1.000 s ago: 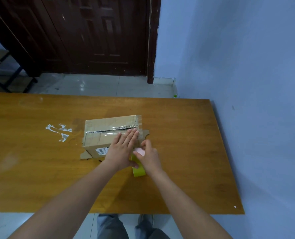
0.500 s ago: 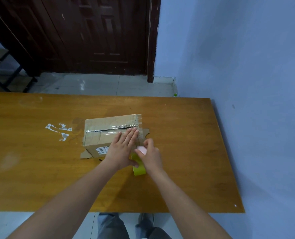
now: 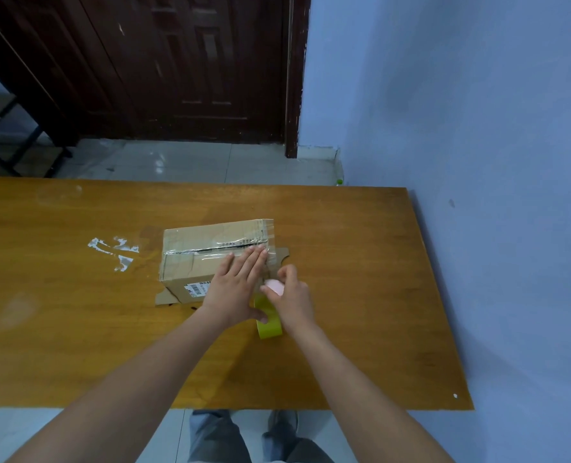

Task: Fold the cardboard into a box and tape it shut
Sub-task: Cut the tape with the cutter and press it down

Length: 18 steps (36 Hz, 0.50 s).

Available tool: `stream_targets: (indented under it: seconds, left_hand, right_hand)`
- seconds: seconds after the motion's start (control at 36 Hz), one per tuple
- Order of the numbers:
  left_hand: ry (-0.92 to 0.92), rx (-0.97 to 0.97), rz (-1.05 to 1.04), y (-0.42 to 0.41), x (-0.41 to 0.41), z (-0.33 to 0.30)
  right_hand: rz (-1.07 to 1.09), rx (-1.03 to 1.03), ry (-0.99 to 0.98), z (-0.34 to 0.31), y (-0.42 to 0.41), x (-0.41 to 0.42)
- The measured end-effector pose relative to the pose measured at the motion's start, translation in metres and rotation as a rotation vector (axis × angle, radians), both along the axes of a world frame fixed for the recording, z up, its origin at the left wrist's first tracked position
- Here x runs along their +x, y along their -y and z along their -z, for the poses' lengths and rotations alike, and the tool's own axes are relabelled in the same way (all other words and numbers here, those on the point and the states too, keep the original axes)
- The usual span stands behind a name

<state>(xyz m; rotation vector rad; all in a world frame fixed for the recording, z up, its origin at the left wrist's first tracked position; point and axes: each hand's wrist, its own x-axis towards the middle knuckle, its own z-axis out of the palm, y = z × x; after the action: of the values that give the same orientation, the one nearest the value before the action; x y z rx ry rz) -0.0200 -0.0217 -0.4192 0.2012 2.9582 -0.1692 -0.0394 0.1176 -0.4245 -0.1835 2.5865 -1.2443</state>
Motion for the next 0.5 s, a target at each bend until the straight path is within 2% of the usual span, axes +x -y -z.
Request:
stream_targets:
  seconds: [0.22,0.5]
  left_hand:
    - [0.014,0.005,0.000,0.000,0.001,-0.002]
    - [0.015,0.004,-0.007,-0.001,0.000,-0.004]
  right_hand:
    - [0.096,0.007,-0.017,0.001,-0.011,-0.007]
    - [0.011,0.003,0.021,0.006,-0.011,0.005]
